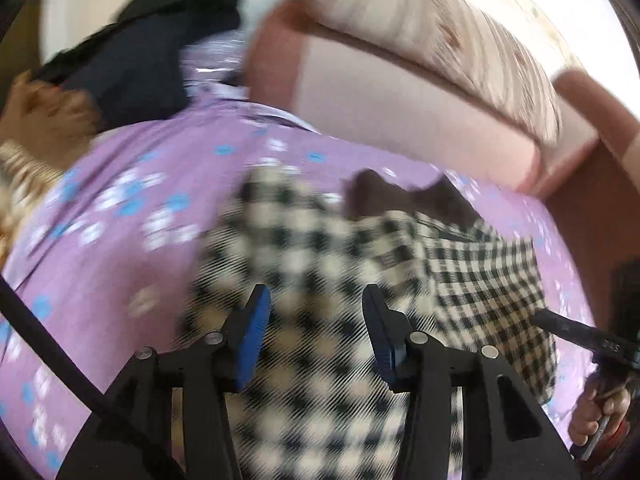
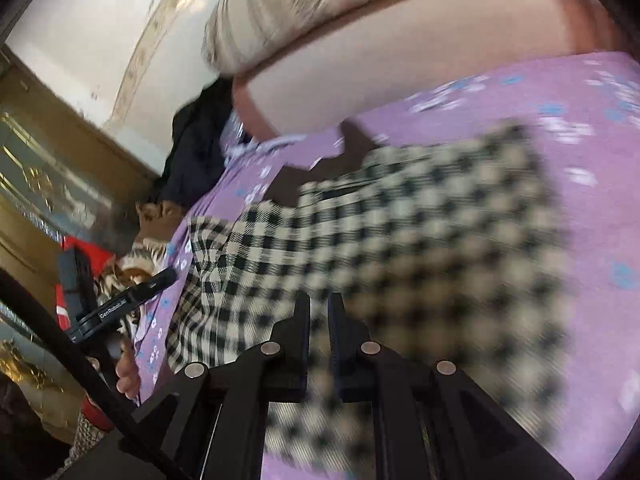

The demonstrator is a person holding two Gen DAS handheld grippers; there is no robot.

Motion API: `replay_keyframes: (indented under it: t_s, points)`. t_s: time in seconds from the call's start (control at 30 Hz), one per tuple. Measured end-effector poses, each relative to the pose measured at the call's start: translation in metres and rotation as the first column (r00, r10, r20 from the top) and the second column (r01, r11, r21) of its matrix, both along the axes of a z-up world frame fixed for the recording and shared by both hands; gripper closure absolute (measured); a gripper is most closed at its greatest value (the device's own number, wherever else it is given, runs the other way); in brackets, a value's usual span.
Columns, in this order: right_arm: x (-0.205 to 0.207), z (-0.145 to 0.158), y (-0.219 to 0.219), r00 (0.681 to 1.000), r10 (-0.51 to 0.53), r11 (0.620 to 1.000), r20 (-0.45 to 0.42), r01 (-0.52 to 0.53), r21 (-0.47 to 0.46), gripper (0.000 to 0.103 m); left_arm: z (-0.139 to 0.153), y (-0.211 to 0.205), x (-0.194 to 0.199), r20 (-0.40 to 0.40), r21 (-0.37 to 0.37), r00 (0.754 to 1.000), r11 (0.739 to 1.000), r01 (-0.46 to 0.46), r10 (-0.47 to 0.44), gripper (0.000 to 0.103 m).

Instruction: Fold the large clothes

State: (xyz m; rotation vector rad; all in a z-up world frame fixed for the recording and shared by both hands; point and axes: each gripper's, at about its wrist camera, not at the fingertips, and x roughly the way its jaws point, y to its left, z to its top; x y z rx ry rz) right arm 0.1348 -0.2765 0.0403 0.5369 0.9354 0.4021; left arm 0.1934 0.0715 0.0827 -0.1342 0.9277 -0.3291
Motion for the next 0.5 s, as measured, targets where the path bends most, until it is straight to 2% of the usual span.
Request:
replay_keyframes:
  t_s: [0.07, 0.13, 0.17, 0.23, 0.27, 0.37, 0.47, 0.5]
  points:
    - [0.026, -0.016, 0.016, 0.999, 0.032, 0.999, -0.033, -0.032, -0.008, 0.093, -0.011, -0.018, 0.018, -0.012, 0.045, 1.000, 0.999, 0.019, -0.019, 0.058]
    - [0.051, -0.035, 0.018, 0.998, 0.005, 0.998, -0.063, -0.009, -0.057, 0.093, -0.030, -0.026, 0.044, -0.035, 0.134, 0.999, 0.991, -0.009, 0.014, 0.057]
    - [0.064, -0.046, 0.012, 0.996, -0.041, 0.994, -0.081, 0.032, -0.102, 0.093, -0.037, -0.023, 0.053, -0.047, 0.149, 0.998, 0.988, -0.028, 0.035, 0.058]
    - [0.073, -0.057, -0.009, 0.989, -0.122, 0.986, -0.087, 0.111, -0.122, 0.098, -0.050, -0.006, 0.073, -0.071, 0.115, 0.995, 0.991, -0.065, 0.073, 0.059]
    - [0.073, -0.061, -0.032, 0.982, -0.171, 0.984, -0.080, 0.166, -0.070, 0.101, -0.051, 0.002, 0.077, -0.065, 0.105, 0.994, 0.991, -0.084, 0.091, 0.059]
    - [0.062, -0.063, -0.082, 0.950, -0.305, 0.952, -0.061, 0.302, -0.049, 0.101, -0.056, 0.028, 0.088, -0.072, 0.052, 0.990, 0.991, -0.121, 0.125, 0.060]
    - [0.050, -0.064, -0.120, 0.933, -0.353, 0.935, -0.074, 0.354, -0.005, 0.103, -0.056, 0.044, 0.090, -0.091, 0.023, 0.985, 0.989, -0.144, 0.145, 0.073]
    - [0.045, -0.061, -0.126, 0.927, -0.368, 0.930, -0.077, 0.368, -0.008, 0.103, -0.053, 0.048, 0.089, -0.095, 0.024, 0.984, 0.989, -0.146, 0.148, 0.073]
